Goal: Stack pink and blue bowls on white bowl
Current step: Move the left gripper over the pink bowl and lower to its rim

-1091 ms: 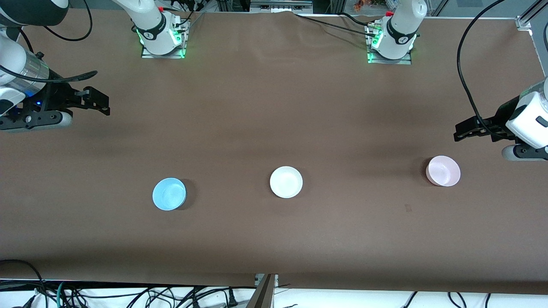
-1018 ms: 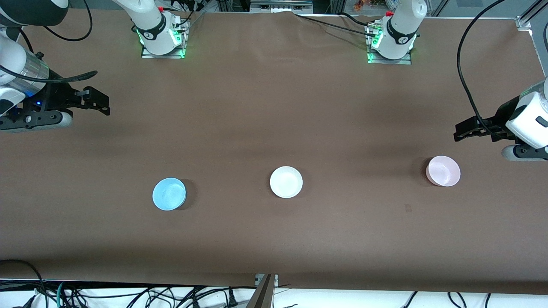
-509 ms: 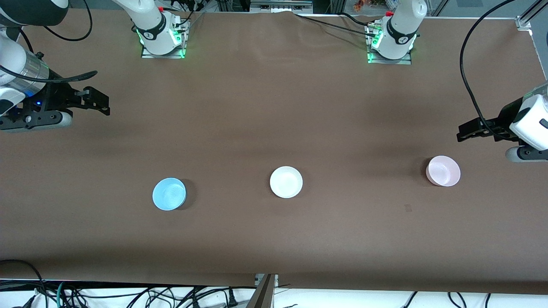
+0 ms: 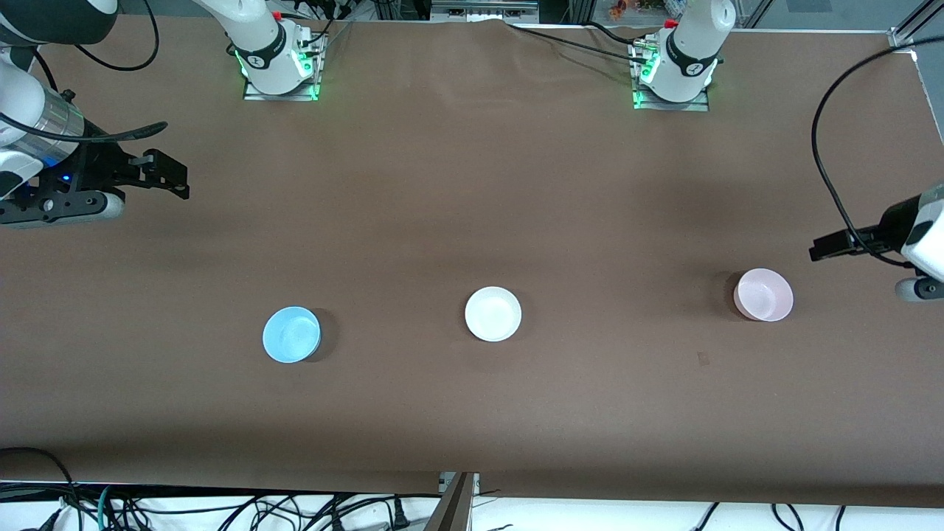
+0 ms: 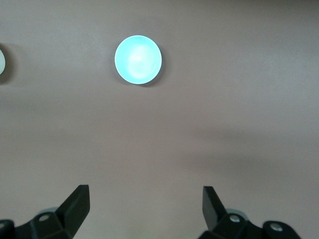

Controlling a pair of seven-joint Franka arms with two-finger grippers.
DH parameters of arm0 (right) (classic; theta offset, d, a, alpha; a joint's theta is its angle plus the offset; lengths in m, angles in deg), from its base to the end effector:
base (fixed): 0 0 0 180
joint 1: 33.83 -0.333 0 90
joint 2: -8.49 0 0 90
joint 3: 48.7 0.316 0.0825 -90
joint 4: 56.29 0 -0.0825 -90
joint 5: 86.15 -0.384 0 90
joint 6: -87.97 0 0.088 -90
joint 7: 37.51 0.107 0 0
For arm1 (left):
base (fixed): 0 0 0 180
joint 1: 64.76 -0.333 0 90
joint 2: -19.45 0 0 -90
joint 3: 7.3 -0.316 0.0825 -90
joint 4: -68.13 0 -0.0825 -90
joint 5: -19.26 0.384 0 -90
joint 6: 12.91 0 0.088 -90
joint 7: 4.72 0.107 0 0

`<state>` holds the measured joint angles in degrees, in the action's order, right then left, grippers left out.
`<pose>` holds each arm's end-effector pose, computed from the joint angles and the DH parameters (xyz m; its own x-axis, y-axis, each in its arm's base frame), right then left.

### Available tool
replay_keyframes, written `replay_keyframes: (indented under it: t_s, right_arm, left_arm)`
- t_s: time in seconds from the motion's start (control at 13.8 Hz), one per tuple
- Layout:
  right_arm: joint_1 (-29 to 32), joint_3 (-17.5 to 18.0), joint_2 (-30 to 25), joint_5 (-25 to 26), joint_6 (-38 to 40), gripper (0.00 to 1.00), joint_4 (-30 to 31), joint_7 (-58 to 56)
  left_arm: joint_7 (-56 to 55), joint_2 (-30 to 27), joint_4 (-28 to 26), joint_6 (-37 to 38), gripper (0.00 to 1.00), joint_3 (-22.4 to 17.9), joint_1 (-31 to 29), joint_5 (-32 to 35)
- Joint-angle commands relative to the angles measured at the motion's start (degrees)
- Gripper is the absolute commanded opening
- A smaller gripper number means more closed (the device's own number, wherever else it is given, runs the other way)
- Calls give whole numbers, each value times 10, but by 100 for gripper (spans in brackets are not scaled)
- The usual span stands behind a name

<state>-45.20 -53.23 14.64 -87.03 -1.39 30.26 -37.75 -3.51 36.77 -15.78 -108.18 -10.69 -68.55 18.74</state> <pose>0.5802 0.0737 0.5909 0.9907 0.1232 -0.0579 0.1230 -0.9924 -0.0071 0.6375 0.0747 0.5010 0.9893 0.1033 -0.1035 0.1032 -0.9946 -0.0065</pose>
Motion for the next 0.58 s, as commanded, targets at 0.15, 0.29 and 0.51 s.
replay_keyframes:
  t_s: [0.15, 0.29, 0.51]
  right_arm:
    - [2, 2, -4, 6, 5, 100, -3, -3]
    - [1, 2, -4, 6, 5, 100, -3, -3]
    - [2, 2, -4, 5, 5, 100, -3, -3]
  left_arm:
    - [110, 67, -24, -77, 100, -7, -67, -33]
    - [128, 101, -27, -117, 100, -6, -81, -53]
    - [173, 133, -50, -169, 100, -7, -97, -91]
